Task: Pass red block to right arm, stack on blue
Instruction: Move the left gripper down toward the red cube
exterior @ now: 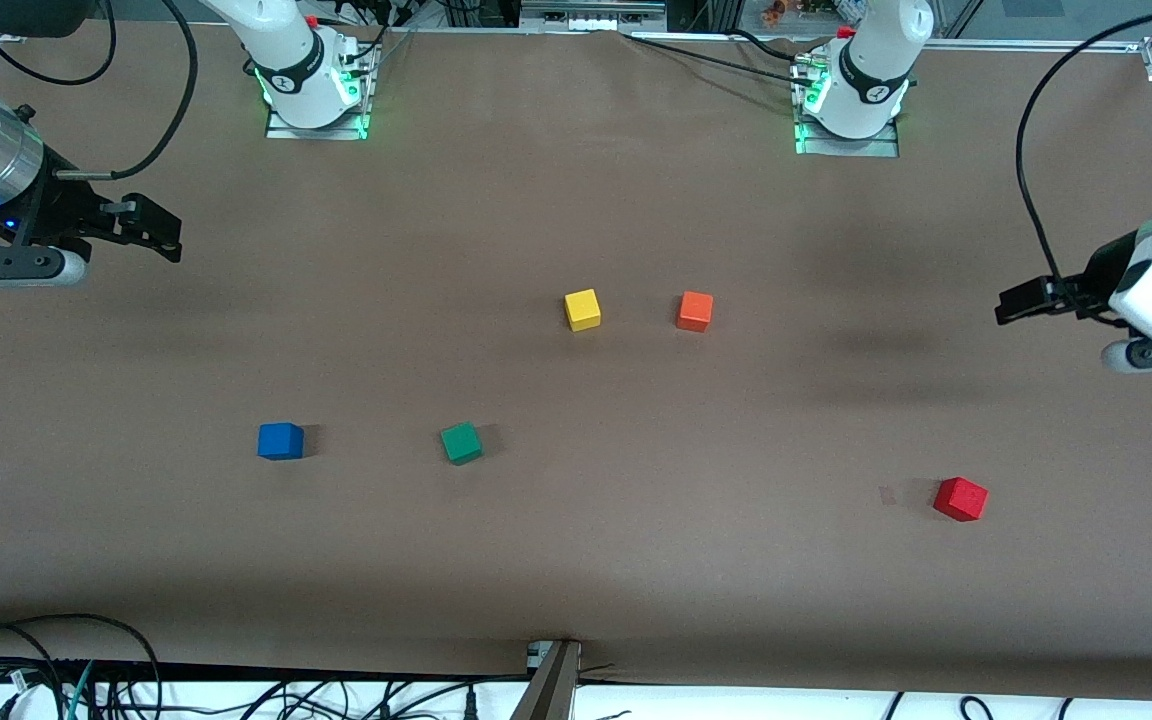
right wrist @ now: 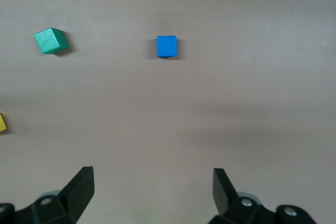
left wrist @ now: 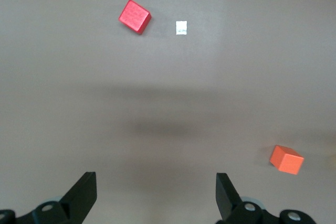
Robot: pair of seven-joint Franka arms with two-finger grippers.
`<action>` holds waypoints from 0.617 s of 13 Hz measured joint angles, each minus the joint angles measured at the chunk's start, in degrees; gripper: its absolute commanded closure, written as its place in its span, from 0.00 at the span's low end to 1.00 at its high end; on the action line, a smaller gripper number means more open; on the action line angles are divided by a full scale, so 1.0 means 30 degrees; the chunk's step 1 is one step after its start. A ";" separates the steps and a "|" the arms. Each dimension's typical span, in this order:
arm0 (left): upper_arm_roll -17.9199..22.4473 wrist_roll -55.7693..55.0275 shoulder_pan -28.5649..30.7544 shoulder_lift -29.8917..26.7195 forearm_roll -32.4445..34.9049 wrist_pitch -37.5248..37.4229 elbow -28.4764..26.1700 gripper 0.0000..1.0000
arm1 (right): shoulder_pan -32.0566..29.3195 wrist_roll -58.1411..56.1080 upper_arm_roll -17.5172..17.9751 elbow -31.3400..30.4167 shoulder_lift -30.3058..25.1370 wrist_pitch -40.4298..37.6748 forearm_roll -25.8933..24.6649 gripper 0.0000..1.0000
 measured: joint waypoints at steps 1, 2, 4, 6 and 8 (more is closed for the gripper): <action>0.0002 0.0908 0.0067 0.0626 0.0001 0.0636 0.0089 0.00 | -0.0063 0.0034 -0.0072 0.0001 0.0007 0.0005 0.0374 0.00; 0.0023 0.1763 0.0243 0.1293 0.0003 0.1272 0.0161 0.00 | -0.0198 0.0073 -0.0163 0.0002 0.0010 0.0008 0.0877 0.00; 0.0062 0.3262 0.0790 0.2641 0.0004 0.2292 0.0236 0.00 | -0.0629 0.0062 -0.0378 0.0003 0.0024 0.0011 0.1701 0.00; 0.0067 0.4803 0.1059 0.3953 0.0004 0.3442 0.0260 0.00 | -0.0947 0.0032 -0.0453 0.0002 0.0054 0.0011 0.1990 0.00; 0.0078 0.6337 0.1146 0.5194 0.0004 0.5107 0.0278 0.00 | -0.0964 0.0033 -0.0441 0.0003 0.0067 0.0012 0.2020 0.00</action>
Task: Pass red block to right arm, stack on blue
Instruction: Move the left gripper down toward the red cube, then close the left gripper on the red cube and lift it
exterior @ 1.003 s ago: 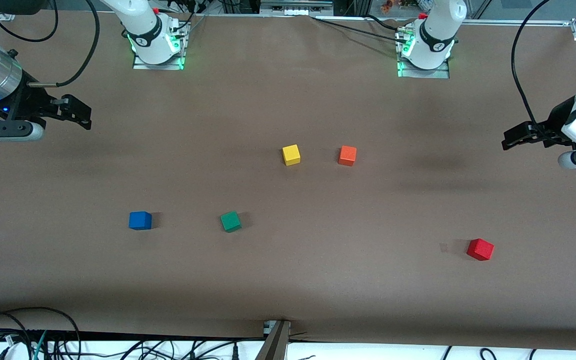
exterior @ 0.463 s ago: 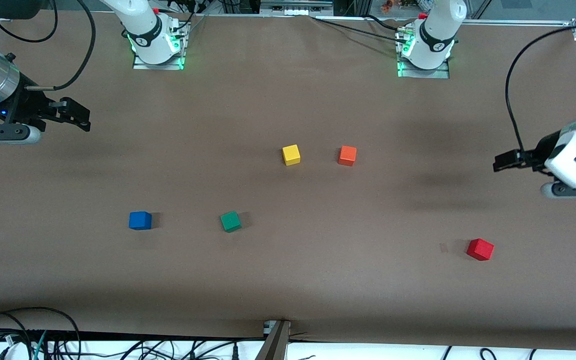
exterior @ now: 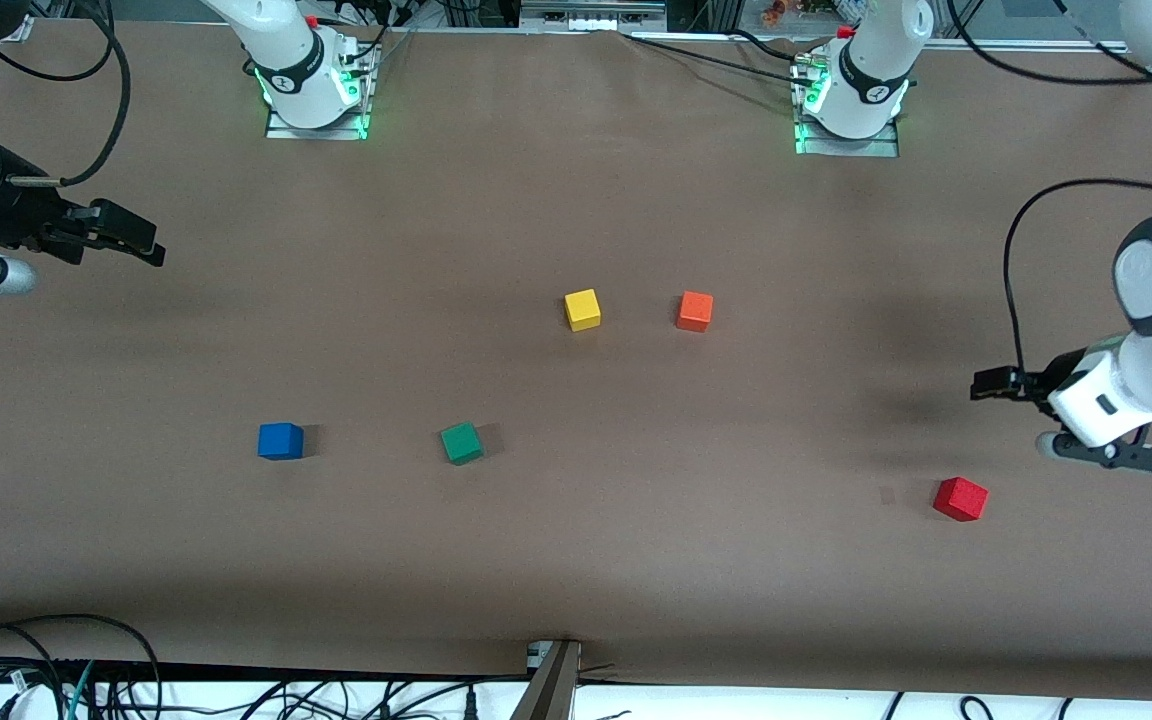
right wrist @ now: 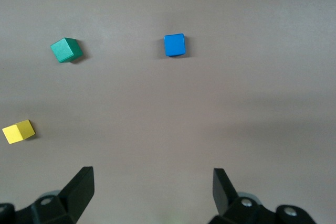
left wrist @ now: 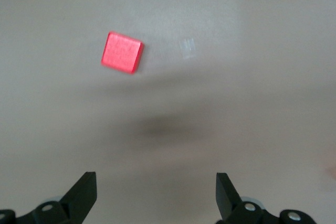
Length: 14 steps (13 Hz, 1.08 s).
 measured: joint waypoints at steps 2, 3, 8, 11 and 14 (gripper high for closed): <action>0.0034 0.1761 0.0267 0.1298 0.0001 0.2003 0.0010 0.00 | 0.0010 0.0004 0.0008 0.0001 0.0003 0.0000 0.0010 0.00; 0.0037 0.2692 0.0508 0.1991 0.0001 0.3050 0.0027 0.00 | 0.0011 0.0004 0.0008 0.0002 0.0005 0.0000 0.0011 0.00; -0.0030 0.4353 0.0787 0.4307 0.0057 0.5911 0.0121 0.00 | 0.0015 0.0004 0.0010 0.0000 0.0197 0.0003 0.0014 0.00; -0.0110 0.4410 0.0721 0.4939 0.0354 0.7041 0.0176 0.00 | 0.0016 0.0004 0.0010 0.0000 0.0263 0.0011 0.0012 0.00; -0.0109 0.4456 0.0723 0.5531 0.0355 0.7625 0.0320 0.00 | 0.0022 0.0004 0.0010 0.0000 0.0377 0.0043 0.0006 0.00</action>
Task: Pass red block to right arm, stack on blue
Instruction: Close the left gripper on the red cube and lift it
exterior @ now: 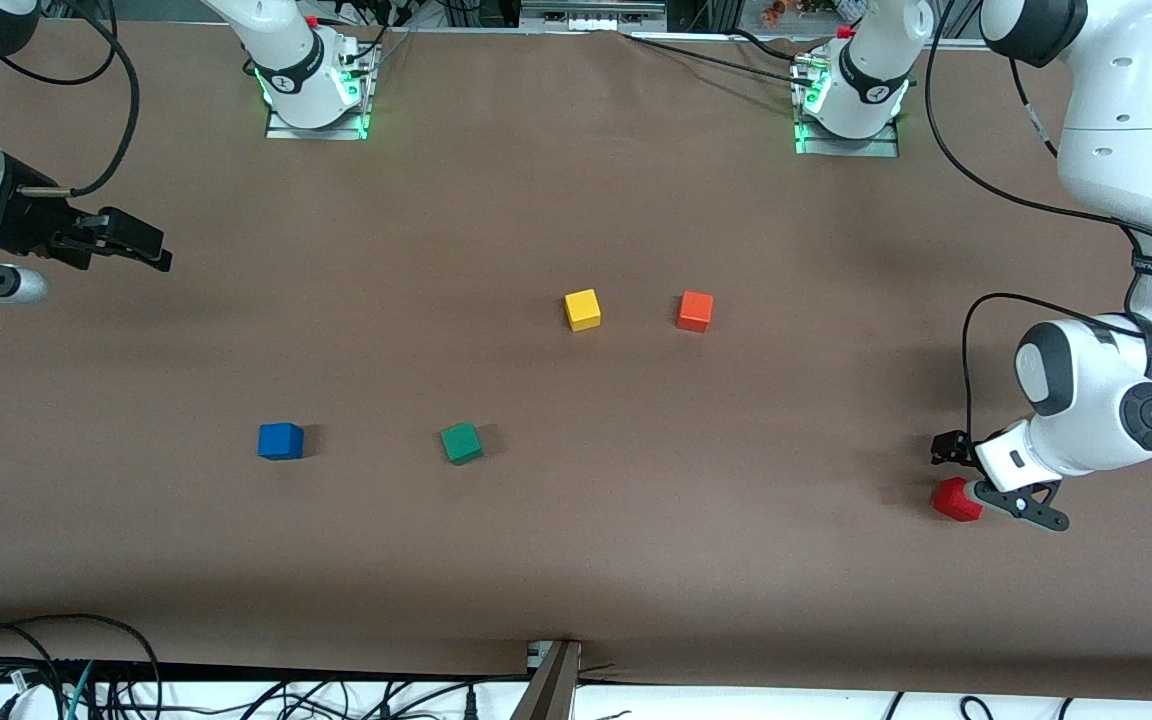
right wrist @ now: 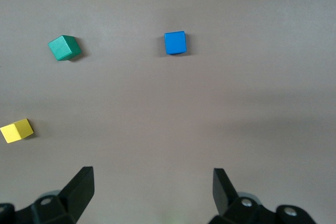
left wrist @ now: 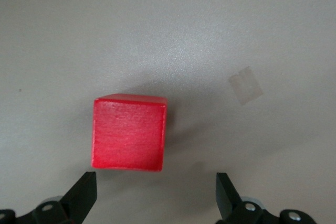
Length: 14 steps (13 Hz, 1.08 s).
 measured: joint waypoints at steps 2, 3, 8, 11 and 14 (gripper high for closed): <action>-0.0003 0.0022 0.0000 0.0363 0.0000 0.0053 0.0475 0.00 | 0.0000 0.0000 0.0000 -0.0001 0.0110 0.0051 0.0000 0.00; -0.0012 0.0025 -0.0003 0.0519 0.0000 0.0054 0.0776 0.00 | 0.0000 0.0001 0.0000 0.0000 0.0126 0.0056 -0.0001 0.00; -0.0025 0.0012 -0.0007 0.0980 0.0000 0.0054 0.1572 0.00 | -0.0009 0.0004 -0.0001 0.0001 0.0128 0.0071 -0.0001 0.00; -0.0027 0.0015 -0.0009 0.1114 0.0000 0.0054 0.1904 0.00 | 0.0013 0.0004 0.0002 0.0001 0.0128 0.0075 -0.0001 0.00; -0.0040 0.0050 -0.0078 0.1593 0.0000 0.0054 0.2827 0.00 | 0.0032 0.0004 0.0006 0.0001 0.0128 0.0078 -0.0001 0.00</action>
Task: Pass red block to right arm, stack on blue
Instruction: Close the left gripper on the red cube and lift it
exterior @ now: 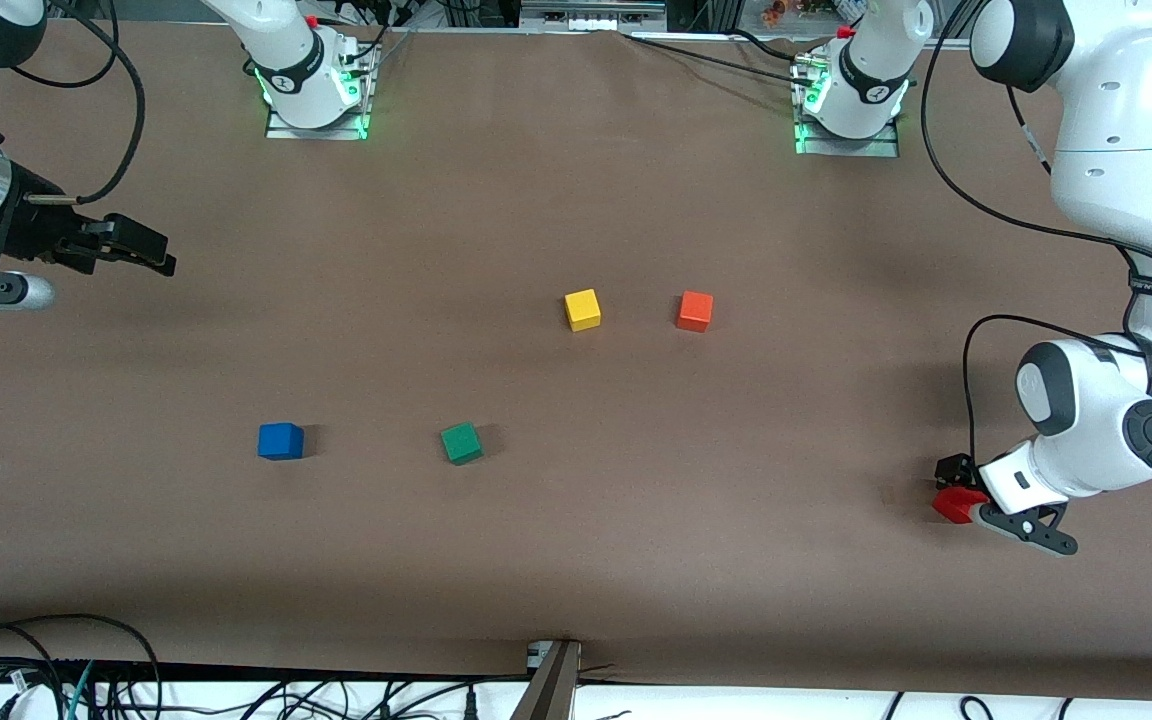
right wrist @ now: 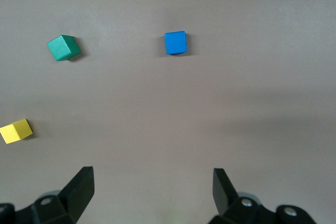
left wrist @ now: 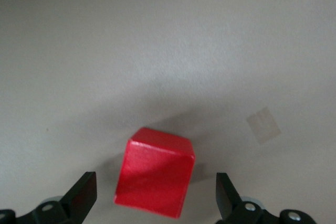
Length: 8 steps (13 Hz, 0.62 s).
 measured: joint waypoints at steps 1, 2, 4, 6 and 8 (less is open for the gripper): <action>-0.0001 0.0092 -0.0035 0.0159 0.0001 0.0000 0.0247 0.00 | 0.0000 0.0000 0.0000 0.0000 0.0000 0.0001 0.0000 0.00; -0.0001 0.0329 -0.0062 0.0303 0.0001 0.0000 0.0419 0.00 | 0.0000 0.0000 0.0000 0.0000 0.0000 0.0002 0.0000 0.00; 0.0001 0.0922 -0.0071 0.0514 0.0001 0.0016 0.0558 0.00 | 0.0001 0.0000 0.0000 0.0000 0.0000 0.0003 0.0000 0.00; 0.0003 0.1400 -0.0072 0.0645 0.0001 0.0169 0.0655 0.16 | 0.0001 0.0000 0.0000 0.0000 0.0000 0.0005 0.0000 0.00; 0.0010 0.1625 -0.0071 0.0682 0.0001 0.0214 0.0673 0.77 | 0.0002 0.0000 0.0006 0.0000 0.0000 0.0005 0.0000 0.00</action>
